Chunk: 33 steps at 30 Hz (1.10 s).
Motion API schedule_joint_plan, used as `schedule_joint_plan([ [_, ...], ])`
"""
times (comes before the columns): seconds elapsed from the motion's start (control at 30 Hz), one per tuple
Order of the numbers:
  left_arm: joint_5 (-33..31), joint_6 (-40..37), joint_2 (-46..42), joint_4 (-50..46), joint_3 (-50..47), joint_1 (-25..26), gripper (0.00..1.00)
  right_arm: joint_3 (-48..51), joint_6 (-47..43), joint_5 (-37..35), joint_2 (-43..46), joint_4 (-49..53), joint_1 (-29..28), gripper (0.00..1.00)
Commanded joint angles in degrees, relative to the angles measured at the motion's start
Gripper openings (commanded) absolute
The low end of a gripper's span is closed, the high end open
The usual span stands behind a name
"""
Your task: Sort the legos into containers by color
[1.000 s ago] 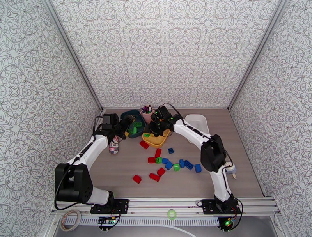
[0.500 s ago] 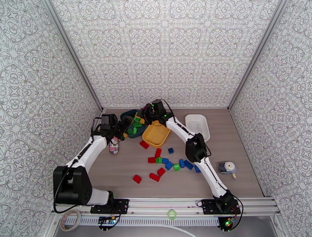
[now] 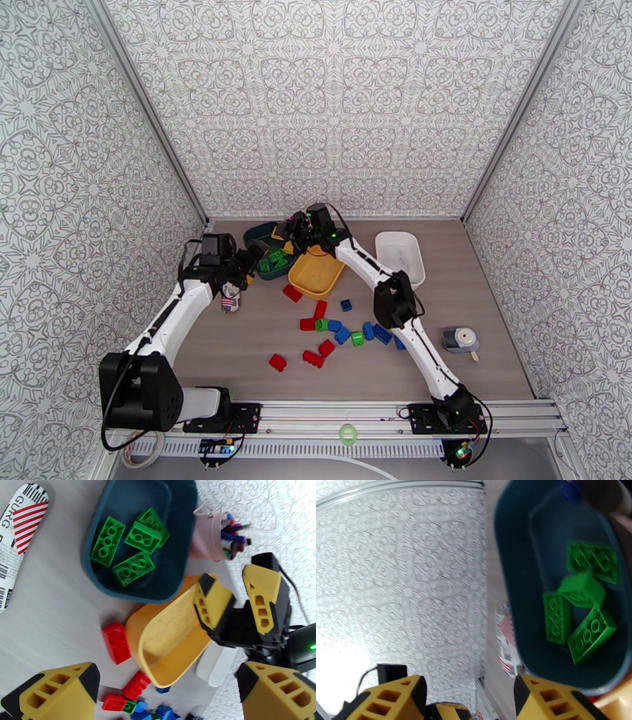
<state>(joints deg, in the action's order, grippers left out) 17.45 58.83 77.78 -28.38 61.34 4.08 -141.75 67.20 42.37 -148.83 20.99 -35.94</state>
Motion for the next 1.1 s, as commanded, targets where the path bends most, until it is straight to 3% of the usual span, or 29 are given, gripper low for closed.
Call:
schedule_joint_plan([
  [0.0, -2.9, -4.9, -1.2, -5.6, 3.0, 2.9, 0.97, 6.6, -10.0, -2.2, 11.0, 7.5, -0.1, 0.6],
  [0.27, -9.3, -7.7, -2.3, -8.9, 2.7, 11.6, 0.98, 32.4, -25.5, -15.9, 33.0, 22.7, -0.1, 0.6],
  [0.53, -14.4, -8.1, -0.1, -11.5, -0.2, 25.0, 0.98, 61.4, -27.0, -26.3, 55.3, 27.8, 0.7, 0.6],
  [0.77, -16.3, -7.1, 1.4, -11.1, -3.8, 33.7, 0.98, 79.6, -25.2, -28.2, 65.4, 28.9, -1.4, 0.61],
  [1.07, -16.4, 0.2, -2.2, -6.1, -11.2, 36.2, 0.99, 87.4, -23.0, -31.6, 67.0, 29.0, -8.0, 0.58],
])
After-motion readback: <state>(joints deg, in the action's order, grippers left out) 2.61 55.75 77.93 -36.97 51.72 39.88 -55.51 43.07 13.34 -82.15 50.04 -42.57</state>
